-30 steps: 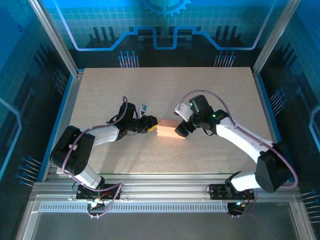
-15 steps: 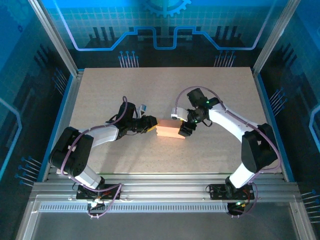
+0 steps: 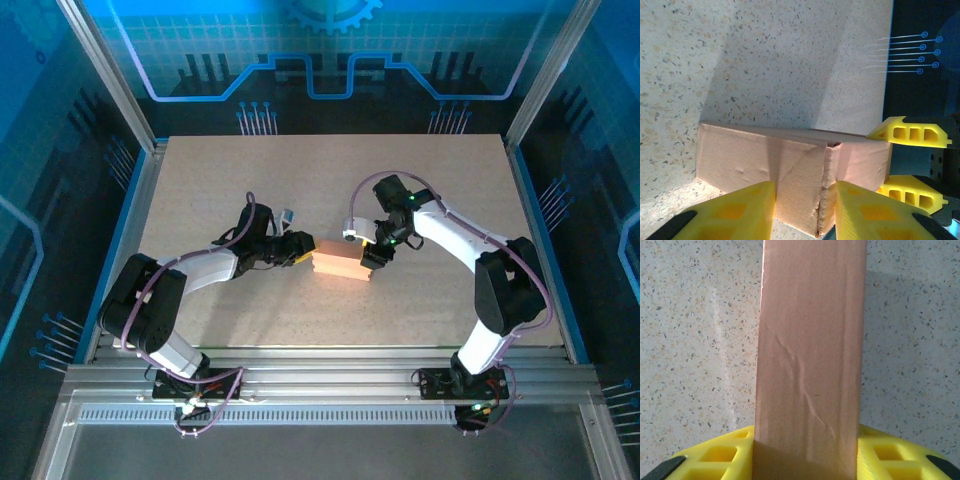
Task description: Fold the paper box
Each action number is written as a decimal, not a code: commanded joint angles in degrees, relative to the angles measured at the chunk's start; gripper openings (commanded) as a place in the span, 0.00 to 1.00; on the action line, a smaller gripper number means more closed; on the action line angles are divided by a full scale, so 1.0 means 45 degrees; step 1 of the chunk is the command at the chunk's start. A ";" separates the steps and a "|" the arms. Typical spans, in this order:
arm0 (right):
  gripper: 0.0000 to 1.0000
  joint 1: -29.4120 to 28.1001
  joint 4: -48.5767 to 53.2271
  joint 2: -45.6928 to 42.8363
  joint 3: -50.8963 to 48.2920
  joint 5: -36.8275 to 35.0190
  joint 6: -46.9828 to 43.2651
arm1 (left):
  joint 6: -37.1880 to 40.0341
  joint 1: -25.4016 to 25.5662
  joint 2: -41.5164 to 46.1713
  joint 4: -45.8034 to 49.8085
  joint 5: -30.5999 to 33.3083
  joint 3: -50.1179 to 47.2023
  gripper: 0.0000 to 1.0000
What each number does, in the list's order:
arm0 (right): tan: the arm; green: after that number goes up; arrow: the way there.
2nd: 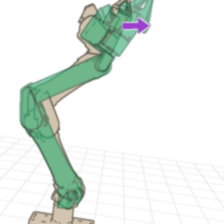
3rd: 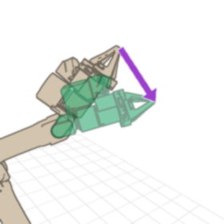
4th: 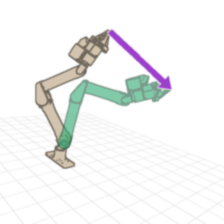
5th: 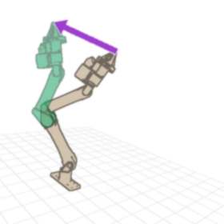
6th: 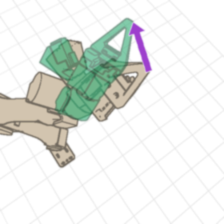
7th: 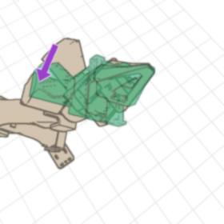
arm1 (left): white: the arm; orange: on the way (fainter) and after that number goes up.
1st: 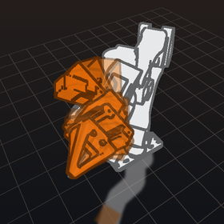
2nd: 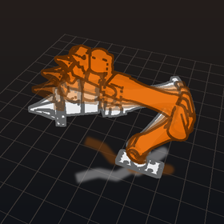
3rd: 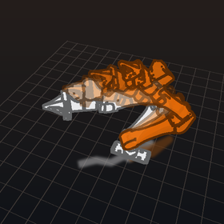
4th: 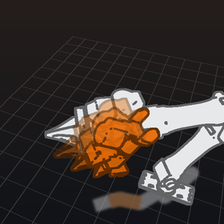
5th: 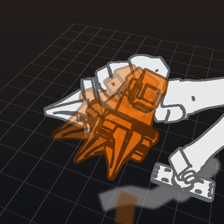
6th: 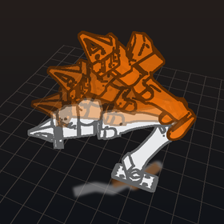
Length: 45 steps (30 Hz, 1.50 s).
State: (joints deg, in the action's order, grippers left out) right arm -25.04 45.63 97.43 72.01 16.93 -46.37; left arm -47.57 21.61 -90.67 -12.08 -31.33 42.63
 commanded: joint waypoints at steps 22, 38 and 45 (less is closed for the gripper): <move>0.35 -0.0935 -0.8156 -0.0946 -0.2192 -0.9604 0.1251 | 0.3342 -0.1313 0.3888 0.2332 0.4202 0.0194 0.99; 0.90 -0.2664 -1.1746 0.0769 -0.3046 -1.1006 0.0358 | 0.3652 -0.2039 0.4525 0.2276 0.4991 -0.0393 0.99; 1.00 -0.1648 -1.1694 -0.2436 -0.4448 -0.8099 0.3699 | 0.6386 -0.2547 0.5638 0.2175 0.6714 -0.0902 0.99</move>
State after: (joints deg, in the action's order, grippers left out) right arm -35.48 -6.07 93.51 54.43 -26.85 -39.29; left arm -27.05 11.49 -69.10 -1.78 -6.61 40.34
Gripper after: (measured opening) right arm 0.998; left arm 0.989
